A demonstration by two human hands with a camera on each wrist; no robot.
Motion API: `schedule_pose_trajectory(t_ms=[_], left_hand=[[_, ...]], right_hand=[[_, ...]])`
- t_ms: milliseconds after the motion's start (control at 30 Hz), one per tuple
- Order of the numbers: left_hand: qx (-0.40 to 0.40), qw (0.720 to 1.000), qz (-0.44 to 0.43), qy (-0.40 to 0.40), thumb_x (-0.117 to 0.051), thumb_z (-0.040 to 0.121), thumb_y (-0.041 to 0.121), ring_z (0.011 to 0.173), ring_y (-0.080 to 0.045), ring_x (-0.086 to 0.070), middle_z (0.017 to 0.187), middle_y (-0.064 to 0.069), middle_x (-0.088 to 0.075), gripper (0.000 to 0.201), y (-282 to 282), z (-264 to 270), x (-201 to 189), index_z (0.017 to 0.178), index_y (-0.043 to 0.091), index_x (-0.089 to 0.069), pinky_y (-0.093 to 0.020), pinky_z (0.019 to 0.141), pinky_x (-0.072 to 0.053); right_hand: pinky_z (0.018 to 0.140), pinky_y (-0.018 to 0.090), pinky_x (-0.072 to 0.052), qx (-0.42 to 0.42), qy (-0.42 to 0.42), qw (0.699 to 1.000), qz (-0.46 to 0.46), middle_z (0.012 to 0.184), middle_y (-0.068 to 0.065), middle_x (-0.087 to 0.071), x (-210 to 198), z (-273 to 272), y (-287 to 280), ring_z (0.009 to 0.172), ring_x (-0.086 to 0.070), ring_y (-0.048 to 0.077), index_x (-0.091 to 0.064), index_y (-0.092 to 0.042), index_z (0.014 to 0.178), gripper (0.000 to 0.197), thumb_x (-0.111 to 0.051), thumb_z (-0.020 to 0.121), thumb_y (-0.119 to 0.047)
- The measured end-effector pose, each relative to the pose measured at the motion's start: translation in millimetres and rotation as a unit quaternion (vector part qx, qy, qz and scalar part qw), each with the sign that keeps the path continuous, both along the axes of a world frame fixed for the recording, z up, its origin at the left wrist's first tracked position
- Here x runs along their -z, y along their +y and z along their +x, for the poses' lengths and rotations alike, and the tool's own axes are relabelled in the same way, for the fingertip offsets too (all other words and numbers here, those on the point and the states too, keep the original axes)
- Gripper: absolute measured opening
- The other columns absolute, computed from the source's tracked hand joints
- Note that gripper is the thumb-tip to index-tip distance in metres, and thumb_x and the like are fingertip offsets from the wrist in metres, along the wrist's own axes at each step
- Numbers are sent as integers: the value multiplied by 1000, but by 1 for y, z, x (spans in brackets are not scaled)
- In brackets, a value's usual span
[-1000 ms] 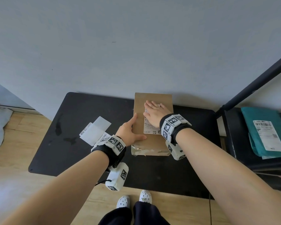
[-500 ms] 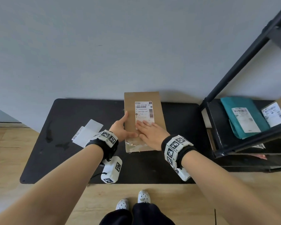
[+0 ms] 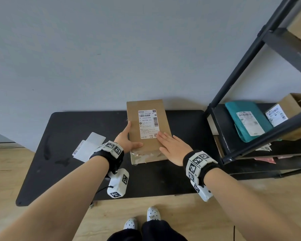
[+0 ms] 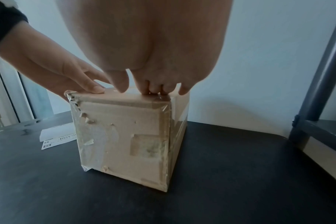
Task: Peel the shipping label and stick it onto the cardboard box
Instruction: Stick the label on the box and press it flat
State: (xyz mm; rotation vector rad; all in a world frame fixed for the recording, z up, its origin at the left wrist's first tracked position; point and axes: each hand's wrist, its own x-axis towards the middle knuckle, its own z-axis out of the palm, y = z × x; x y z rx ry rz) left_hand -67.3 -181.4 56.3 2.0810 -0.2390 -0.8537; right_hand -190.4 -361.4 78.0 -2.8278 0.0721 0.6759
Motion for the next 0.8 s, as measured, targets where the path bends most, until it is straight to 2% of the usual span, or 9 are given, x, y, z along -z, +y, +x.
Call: schedule_pose_trajectory(t_ms=[67, 100, 167, 233, 500, 600, 700, 800], left_hand=[[-10, 1000, -2, 10, -81, 72, 18, 123, -21, -55, 142, 1, -50, 117, 0, 0, 0, 153, 24, 2, -38, 105, -45], [-12, 1000, -2, 15, -81, 71, 18, 121, -22, -57, 141, 1, -51, 113, -1, -1, -1, 153, 21, -3, -38, 105, -46], [-4, 1000, 1, 9, -82, 70, 19, 114, -22, -62, 134, -1, -58, 95, -1, 0, 0, 147, 20, -27, -41, 101, -49], [1, 1000, -1, 3, -82, 70, 20, 110, -21, -63, 128, 0, -61, 84, -1, 0, 0, 140, 21, -36, -41, 100, -50], [22, 999, -35, 18, -75, 77, 6, 105, -20, -63, 125, -2, -61, 72, -3, 6, -7, 137, 20, -39, -29, 89, -50], [34, 999, -28, 18, -75, 77, 7, 113, -22, -61, 126, -2, -60, 76, -4, 12, -8, 141, 20, -36, -32, 94, -49], [38, 999, -14, 20, -76, 76, 8, 117, -22, -60, 127, -2, -60, 77, -4, 16, -8, 141, 21, -35, -39, 102, -47], [36, 999, -11, 22, -76, 76, 9, 118, -22, -59, 128, -1, -60, 79, -3, 17, -6, 141, 22, -34, -38, 103, -47]], right_hand=[[120, 31, -3, 9, -3, 1000, -3, 161, -6, 5, 2, -4, 0, 148, 1, 9, 1, -20, 150, 57, -21, 101, -37], [120, 32, -3, 12, -4, 1000, -4, 161, -6, 6, 3, -5, 1, 148, 2, 9, 1, -19, 150, 57, -21, 101, -38], [121, 33, -3, 18, -6, 1000, -4, 161, -5, 5, 4, -3, 2, 148, 2, 10, 2, -19, 150, 57, -20, 101, -39], [122, 34, -3, 25, -8, 1000, -2, 161, -5, 5, 6, 1, 2, 148, 3, 10, 1, -19, 150, 58, -19, 101, -41], [122, 36, -3, 42, -13, 999, 5, 161, -5, 6, 10, 26, -3, 148, 4, 11, 1, -19, 151, 59, -20, 101, -41], [122, 37, -4, 49, -19, 999, 11, 161, -5, 3, 10, 37, -6, 149, 3, 12, -1, -19, 151, 58, -21, 101, -40], [122, 38, -4, 55, -19, 998, 19, 162, -4, 3, 9, 48, -10, 149, 3, 13, -1, -17, 151, 58, -21, 101, -39], [122, 39, -3, 60, -10, 998, 23, 161, -4, 4, 8, 61, -16, 149, 4, 12, 0, -17, 151, 59, -21, 101, -38]])
